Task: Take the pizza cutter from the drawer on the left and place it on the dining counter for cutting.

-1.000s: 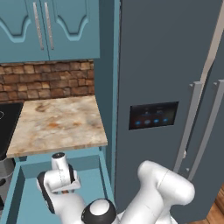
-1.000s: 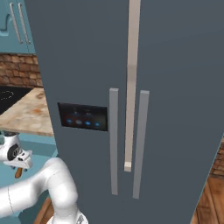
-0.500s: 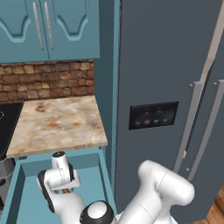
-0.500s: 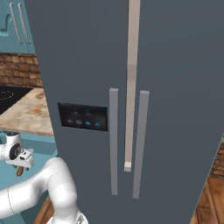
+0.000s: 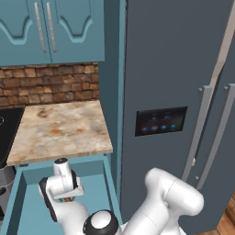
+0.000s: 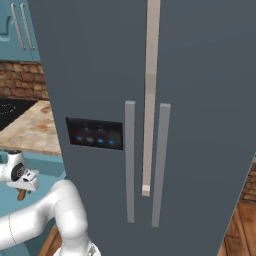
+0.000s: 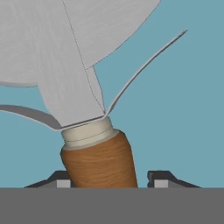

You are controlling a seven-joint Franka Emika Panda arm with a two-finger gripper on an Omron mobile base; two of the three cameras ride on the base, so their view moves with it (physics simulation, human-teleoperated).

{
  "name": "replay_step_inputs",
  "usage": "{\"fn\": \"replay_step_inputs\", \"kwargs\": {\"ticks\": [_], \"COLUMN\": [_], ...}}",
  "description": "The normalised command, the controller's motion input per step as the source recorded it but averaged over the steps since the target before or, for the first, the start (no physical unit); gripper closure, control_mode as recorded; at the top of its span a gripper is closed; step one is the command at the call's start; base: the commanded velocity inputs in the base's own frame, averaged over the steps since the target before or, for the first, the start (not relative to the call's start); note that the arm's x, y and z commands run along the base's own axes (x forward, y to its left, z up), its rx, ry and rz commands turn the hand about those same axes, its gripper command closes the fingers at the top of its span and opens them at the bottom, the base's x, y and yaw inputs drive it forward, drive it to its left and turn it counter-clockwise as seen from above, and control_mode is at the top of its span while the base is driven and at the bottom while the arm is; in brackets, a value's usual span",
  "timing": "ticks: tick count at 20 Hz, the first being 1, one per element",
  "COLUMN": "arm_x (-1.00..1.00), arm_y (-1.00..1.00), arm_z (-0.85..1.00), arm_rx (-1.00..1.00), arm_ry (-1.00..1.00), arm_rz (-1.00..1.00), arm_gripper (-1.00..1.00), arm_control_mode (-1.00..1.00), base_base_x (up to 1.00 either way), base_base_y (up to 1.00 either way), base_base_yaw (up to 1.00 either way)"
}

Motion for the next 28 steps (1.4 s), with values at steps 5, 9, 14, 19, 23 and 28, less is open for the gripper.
{"fn": "replay_step_inputs", "kwargs": {"ticks": [5,9,14,19,23,28], "arm_x": [-0.52,-0.63,-0.54,-0.39,-0.25,-0.40], "arm_y": [0.00,0.00,-0.07,-0.25,-0.30,-0.33], "arm_z": [0.37,0.67,0.75,0.94,1.00,0.90], "arm_rx": [0.00,0.00,0.00,0.00,0.00,0.01], "arm_ry": [-0.04,-0.06,-0.02,-0.02,0.00,0.00], "arm_rz": [0.00,0.00,0.00,0.00,0.00,0.00], "arm_gripper": [1.00,1.00,1.00,1.00,1.00,1.00], "arm_control_mode": [-1.00,-1.00,-1.00,-1.00,-1.00,-1.00], "base_base_x": [0.00,0.00,0.00,0.00,0.00,0.00], "base_base_y": [0.00,0.00,0.00,0.00,0.00,0.00], "base_base_yaw": [0.00,0.00,0.00,0.00,0.00,0.00]}}
